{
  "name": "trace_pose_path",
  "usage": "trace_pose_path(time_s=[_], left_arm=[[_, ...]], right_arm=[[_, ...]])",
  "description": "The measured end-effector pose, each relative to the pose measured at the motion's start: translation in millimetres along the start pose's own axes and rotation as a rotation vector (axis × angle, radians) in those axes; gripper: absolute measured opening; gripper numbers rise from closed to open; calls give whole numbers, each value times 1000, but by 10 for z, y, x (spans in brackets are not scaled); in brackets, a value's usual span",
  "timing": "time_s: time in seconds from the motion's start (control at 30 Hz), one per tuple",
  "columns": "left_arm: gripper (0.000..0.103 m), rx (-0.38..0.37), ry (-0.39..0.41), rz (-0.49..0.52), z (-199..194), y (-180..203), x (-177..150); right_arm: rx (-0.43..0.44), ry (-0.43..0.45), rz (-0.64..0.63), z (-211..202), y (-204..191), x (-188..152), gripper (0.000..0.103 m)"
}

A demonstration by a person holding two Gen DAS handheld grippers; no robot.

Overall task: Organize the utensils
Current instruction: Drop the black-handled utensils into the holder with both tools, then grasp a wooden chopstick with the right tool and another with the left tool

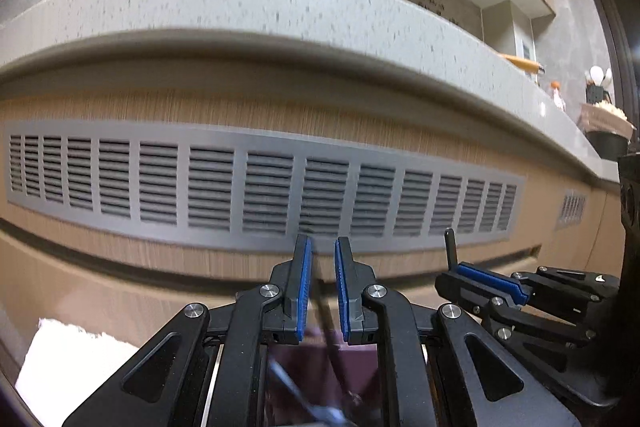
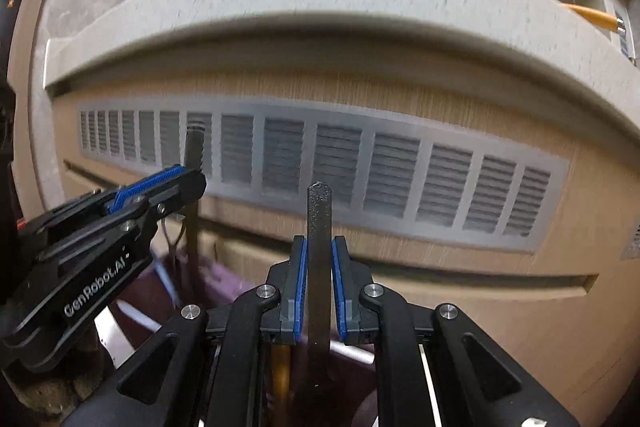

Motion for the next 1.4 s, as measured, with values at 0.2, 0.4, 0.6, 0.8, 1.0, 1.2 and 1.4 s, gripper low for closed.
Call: trace_pose_path(time_s=[0.2,0.4,0.6,0.8,1.0,1.2,1.4], left_arm=[[22,13,-94,-29,-210,-91,-105],[46,78,-230,-52,-660,-339,-64],[55,65,-363,-47,-1180,-388,-222],[57,-30,-562,20,-1740,-178,-667],[57,-86,-687,11,-2077,39,-983],[57,-98,-720,39,-2309,151,-1136],[57,-128,-773,40,-2316,244,-1247]], right_arm=[[35,-96,26,-207,16,-190,20],[26,-139,11,-744,107,-269,31],[73,-235,4,-1222,11,-512,31],[131,-360,-19,-1599,-186,-914,31],[210,-488,4,-1881,-373,-1320,37],[267,-548,-5,-1944,-557,-1545,21],[258,-591,15,-1808,-566,-1665,11]])
Point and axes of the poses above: each gripper's, at about its wrist camera, not at the fingertips, and z roughly the way its jaws point, y to its right, x to its top, the point moved 10 cm from there along z, roughly the way its jaws point, and after that the axes turned 13 degrees about y, right-handed, at the moved point
